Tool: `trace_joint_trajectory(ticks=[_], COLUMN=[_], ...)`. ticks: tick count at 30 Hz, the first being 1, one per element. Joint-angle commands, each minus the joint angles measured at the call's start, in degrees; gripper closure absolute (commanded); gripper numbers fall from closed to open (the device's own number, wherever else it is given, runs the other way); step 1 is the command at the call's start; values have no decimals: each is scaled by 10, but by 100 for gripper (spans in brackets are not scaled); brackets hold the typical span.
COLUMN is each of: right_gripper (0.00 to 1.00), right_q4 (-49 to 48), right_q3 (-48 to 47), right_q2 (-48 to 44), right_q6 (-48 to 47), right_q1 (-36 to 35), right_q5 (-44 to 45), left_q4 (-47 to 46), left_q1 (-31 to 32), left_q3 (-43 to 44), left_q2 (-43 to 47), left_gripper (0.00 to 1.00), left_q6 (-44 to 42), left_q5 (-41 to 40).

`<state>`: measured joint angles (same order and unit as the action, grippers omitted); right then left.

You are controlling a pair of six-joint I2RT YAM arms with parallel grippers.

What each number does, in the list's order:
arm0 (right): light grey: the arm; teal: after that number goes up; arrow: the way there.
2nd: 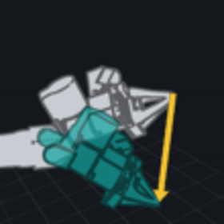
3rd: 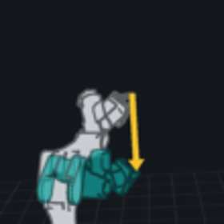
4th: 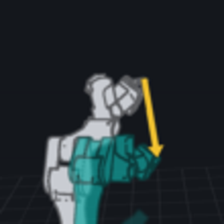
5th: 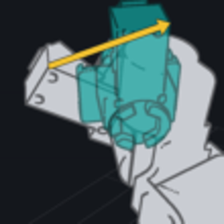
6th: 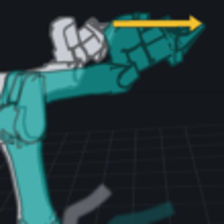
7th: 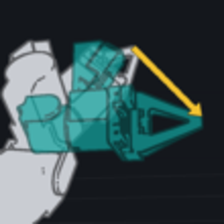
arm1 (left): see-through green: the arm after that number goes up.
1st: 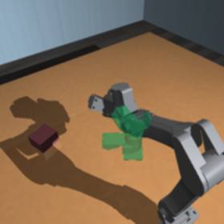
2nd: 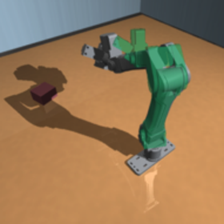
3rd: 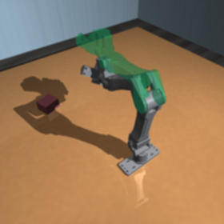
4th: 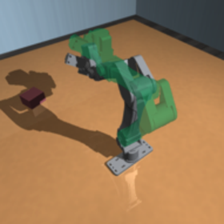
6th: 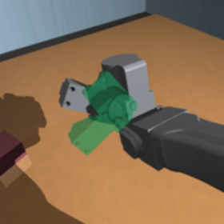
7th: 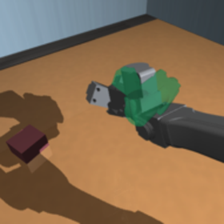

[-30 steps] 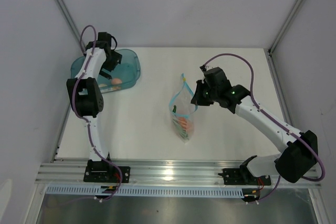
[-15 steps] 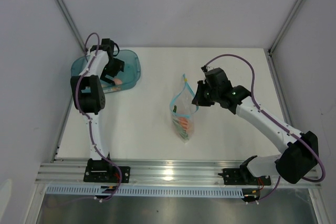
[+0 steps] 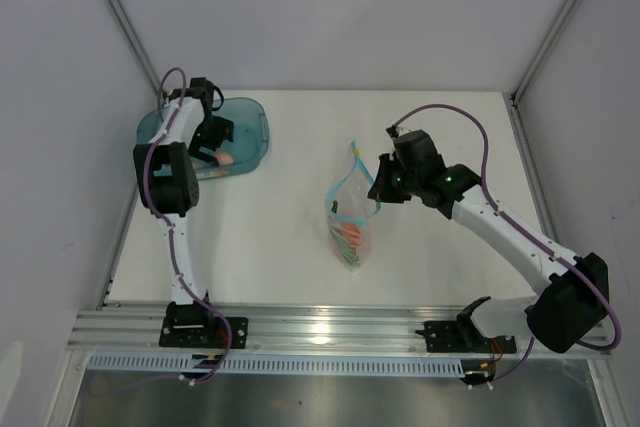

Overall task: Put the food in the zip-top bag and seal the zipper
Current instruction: Pick up the fake food from the bin.

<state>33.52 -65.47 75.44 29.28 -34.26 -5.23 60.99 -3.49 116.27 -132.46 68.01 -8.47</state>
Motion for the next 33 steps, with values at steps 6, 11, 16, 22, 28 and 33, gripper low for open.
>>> trace_joint_trajectory(ticks=[6, 11, 16, 22, 28, 33], right_gripper=[100, 100, 100, 100, 100, 100], right_q4=[-16, -19, -20, -20, -22, -22], right_q3=[6, 5, 5, 3, 3, 3], right_q2=[-20, -19, -21, -24, -28, -31], right_q6=[-6, -8, -8, -11, -9, -9], right_q1=[7, 10, 12, 16, 20, 21], right_q5=[2, 0, 0, 1, 0, 1], left_q4=[4, 0, 2, 8, 1, -10], left_q1=[-8, -9, -10, -11, -13, -14], left_q3=[6, 4, -3, -10, -20, -27], left_q2=[-3, -4, -4, -5, -3, -2], left_gripper=[17, 24, 28, 35, 40, 49], left_q6=[20, 16, 20, 26, 28, 26], left_q5=[25, 20, 17, 13, 17, 29])
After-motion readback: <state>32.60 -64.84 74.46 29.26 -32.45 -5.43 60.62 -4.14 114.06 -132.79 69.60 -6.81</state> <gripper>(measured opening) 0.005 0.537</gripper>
